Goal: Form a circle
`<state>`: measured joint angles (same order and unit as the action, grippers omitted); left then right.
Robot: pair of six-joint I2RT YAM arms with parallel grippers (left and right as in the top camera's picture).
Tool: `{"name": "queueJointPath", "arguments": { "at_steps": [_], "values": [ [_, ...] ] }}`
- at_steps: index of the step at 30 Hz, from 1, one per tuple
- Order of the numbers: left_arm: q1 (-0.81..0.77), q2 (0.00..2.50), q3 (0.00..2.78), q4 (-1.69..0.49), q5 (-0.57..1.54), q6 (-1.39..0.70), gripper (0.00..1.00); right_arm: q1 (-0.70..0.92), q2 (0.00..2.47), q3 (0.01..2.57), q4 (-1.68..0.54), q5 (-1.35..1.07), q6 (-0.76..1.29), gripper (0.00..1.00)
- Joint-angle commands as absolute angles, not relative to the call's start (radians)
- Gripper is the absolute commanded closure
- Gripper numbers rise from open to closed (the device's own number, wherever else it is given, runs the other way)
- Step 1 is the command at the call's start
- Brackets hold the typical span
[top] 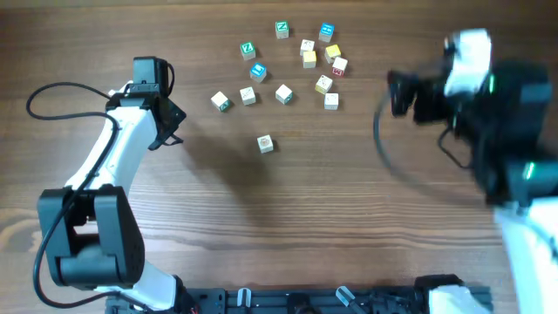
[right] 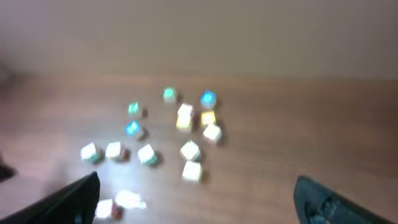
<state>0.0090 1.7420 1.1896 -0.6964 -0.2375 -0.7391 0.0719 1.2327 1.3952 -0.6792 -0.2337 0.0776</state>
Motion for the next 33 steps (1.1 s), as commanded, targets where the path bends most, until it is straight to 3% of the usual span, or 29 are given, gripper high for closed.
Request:
{"name": "queueJointPath", "arguments": {
  "at_steps": [1, 5, 13, 18, 19, 24, 33],
  "values": [
    [0.016, 1.734, 1.197, -0.696, -0.248, -0.738, 0.96, 0.069, 1.474, 1.782, -0.860, -0.288, 0.078, 0.00],
    [0.016, 1.734, 1.197, -0.696, -0.249, -0.738, 0.96, 0.069, 1.768, 2.162, -1.052, -0.290, 0.064, 0.00],
    [0.016, 1.734, 1.197, -0.696, -0.248, -0.738, 0.93, 0.073, 2.072, 2.165, -0.973, -0.307, 0.161, 0.00],
    [0.016, 1.734, 1.197, -0.696, -0.248, -0.738, 0.92, 0.123, 2.246, 2.161, -0.927, -0.329, 0.158, 0.40],
    [0.016, 1.734, 1.197, -0.695, -0.248, -0.738, 0.91, 0.140, 2.277, 2.157, -0.923, -0.293, 0.159, 0.42],
    [0.016, 1.734, 1.197, -0.693, -0.248, -0.738, 0.90, 0.194, 2.377, 2.152, -0.918, -0.110, 0.194, 0.34],
    [0.015, 1.734, 1.197, -0.693, -0.244, -0.738, 0.87, 0.211, 2.467, 2.152, -0.780, -0.101, 0.129, 0.28]
  ]
}}
